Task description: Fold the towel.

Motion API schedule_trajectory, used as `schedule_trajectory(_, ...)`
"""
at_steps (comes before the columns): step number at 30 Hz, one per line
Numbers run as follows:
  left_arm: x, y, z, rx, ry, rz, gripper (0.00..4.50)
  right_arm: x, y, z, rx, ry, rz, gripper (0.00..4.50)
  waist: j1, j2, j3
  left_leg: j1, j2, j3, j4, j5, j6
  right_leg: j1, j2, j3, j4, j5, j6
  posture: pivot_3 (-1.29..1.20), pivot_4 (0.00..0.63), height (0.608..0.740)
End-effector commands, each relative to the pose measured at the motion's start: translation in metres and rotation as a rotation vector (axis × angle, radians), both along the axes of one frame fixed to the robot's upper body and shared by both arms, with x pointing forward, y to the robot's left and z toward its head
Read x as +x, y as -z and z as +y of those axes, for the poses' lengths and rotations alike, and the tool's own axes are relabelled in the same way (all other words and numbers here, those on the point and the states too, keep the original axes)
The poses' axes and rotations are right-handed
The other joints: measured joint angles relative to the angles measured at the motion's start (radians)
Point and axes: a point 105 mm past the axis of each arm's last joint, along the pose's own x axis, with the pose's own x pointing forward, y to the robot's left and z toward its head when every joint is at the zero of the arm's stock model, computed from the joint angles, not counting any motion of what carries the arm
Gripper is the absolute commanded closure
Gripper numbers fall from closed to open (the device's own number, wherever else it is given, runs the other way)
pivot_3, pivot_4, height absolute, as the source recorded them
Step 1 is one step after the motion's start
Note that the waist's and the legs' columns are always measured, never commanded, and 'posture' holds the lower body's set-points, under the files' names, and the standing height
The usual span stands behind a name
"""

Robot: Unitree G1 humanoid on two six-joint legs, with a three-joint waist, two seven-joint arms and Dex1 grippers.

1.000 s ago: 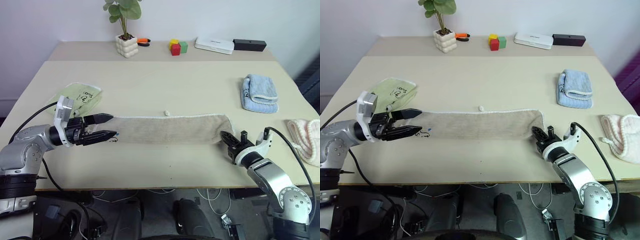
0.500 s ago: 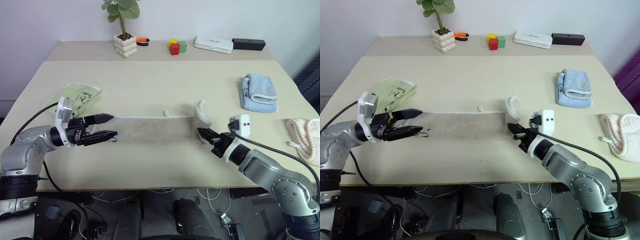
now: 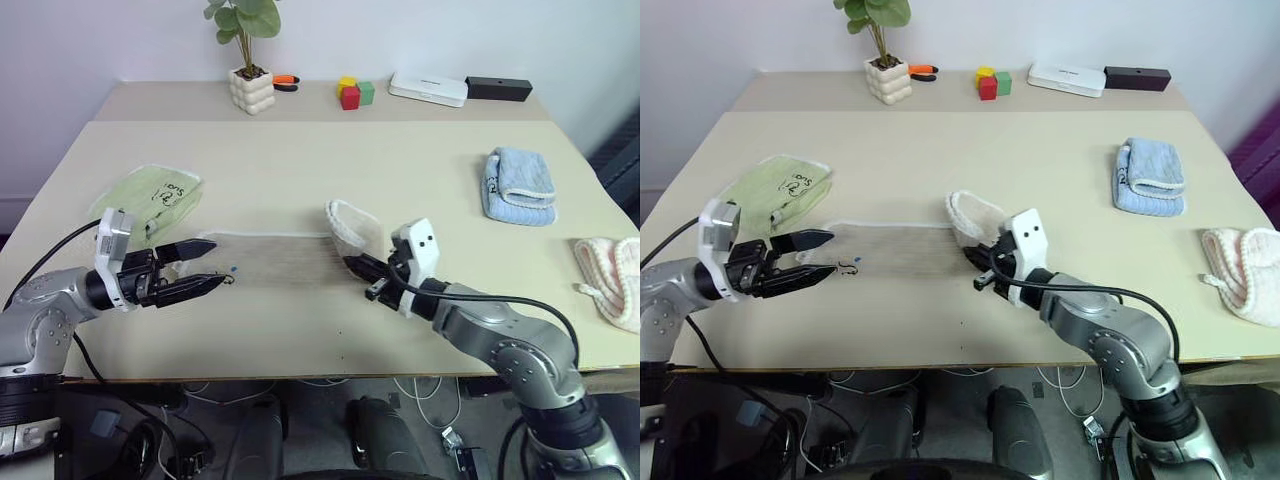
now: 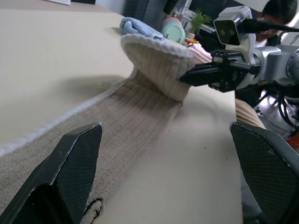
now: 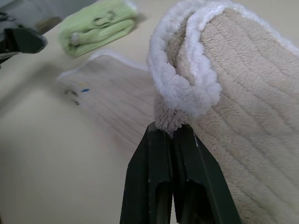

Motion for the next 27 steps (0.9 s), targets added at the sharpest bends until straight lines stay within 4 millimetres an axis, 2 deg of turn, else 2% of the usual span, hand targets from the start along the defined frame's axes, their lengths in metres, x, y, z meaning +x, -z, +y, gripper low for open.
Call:
schedule_trajectory(1, -0.006, -0.013, 0.004, 0.001, -0.017, -0.048, 0.0, 0.002, -0.002, 0.008, -0.006, -0.032, -0.022, 4.47, 0.0, 0.0, 0.0, 0.0, 0.0, 0.0, 0.0, 0.0, 0.0, 0.0, 0.0, 0.0, 0.0, 0.0, 0.0, 0.0, 0.15, 0.74)
schedule_trajectory(11, -0.017, -0.016, 0.01, 0.013, -0.064, -0.049, 0.0, 0.0, 0.023, 0.025, -0.101, -0.107, -0.003, 4.47, -0.003, 0.0, 0.0, 0.0, 0.0, 0.0, 0.0, 0.0, 0.0, 0.0, 0.0, 0.0, -0.001, 0.0, 0.0, 0.0, 0.15, 0.74)
schedule_trajectory(14, -0.019, -0.016, 0.012, 0.012, -0.076, -0.047, 0.0, 0.006, 0.022, 0.026, -0.099, -0.09, -0.017, 4.47, -0.003, 0.0, 0.0, 0.0, 0.0, 0.0, -0.001, 0.0, 0.0, 0.0, 0.0, 0.0, -0.001, 0.0, 0.0, 0.0, 0.15, 0.74)
schedule_trajectory(17, -0.02, -0.016, 0.01, 0.008, -0.081, -0.047, 0.0, 0.008, 0.025, 0.029, -0.083, -0.071, 0.017, 3.61, -0.002, 0.0, 0.0, 0.0, 0.0, 0.0, -0.001, 0.0, 0.0, 0.0, 0.0, 0.0, -0.001, 0.0, 0.0, 0.0, 0.15, 0.74)
schedule_trajectory(18, -0.02, -0.015, 0.01, 0.006, -0.082, -0.046, 0.0, 0.009, 0.024, 0.029, -0.08, -0.065, 0.013, 3.2, -0.002, 0.0, 0.0, 0.0, 0.0, 0.0, -0.001, 0.0, 0.0, 0.0, 0.0, 0.0, -0.001, 0.0, 0.0, 0.0, 0.15, 0.74)
schedule_trajectory(20, -0.02, -0.015, 0.011, 0.006, -0.084, -0.045, 0.0, 0.014, 0.021, 0.028, -0.073, -0.037, 0.001, 2.23, -0.002, 0.0, 0.0, 0.0, 0.0, 0.0, -0.001, 0.0, 0.0, 0.0, 0.0, 0.0, -0.001, 0.0, 0.0, 0.0, 0.15, 0.74)
schedule_trajectory(24, -0.019, -0.015, 0.011, 0.004, -0.085, -0.045, 0.0, 0.012, 0.019, 0.028, -0.077, -0.057, -0.001, 0.21, -0.002, 0.0, 0.0, 0.0, 0.0, 0.0, -0.001, 0.0, 0.0, 0.0, 0.0, 0.0, -0.001, 0.0, 0.0, 0.0, 0.15, 0.74)
schedule_trajectory(25, -0.018, -0.015, 0.011, 0.004, -0.085, -0.046, 0.0, 0.011, 0.019, 0.028, -0.078, -0.061, -0.002, 0.03, -0.003, 0.0, 0.0, 0.0, 0.0, 0.0, -0.001, 0.0, 0.0, 0.0, 0.0, 0.0, -0.001, 0.0, 0.0, 0.0, 0.15, 0.74)
schedule_trajectory(27, -0.017, -0.015, 0.011, 0.005, -0.083, -0.047, 0.0, 0.01, 0.011, 0.027, -0.044, -0.083, -0.008, 0.03, -0.004, 0.0, 0.0, 0.0, 0.0, 0.0, -0.001, 0.0, 0.0, 0.0, 0.0, 0.0, -0.001, 0.0, 0.0, 0.0, 0.15, 0.74)
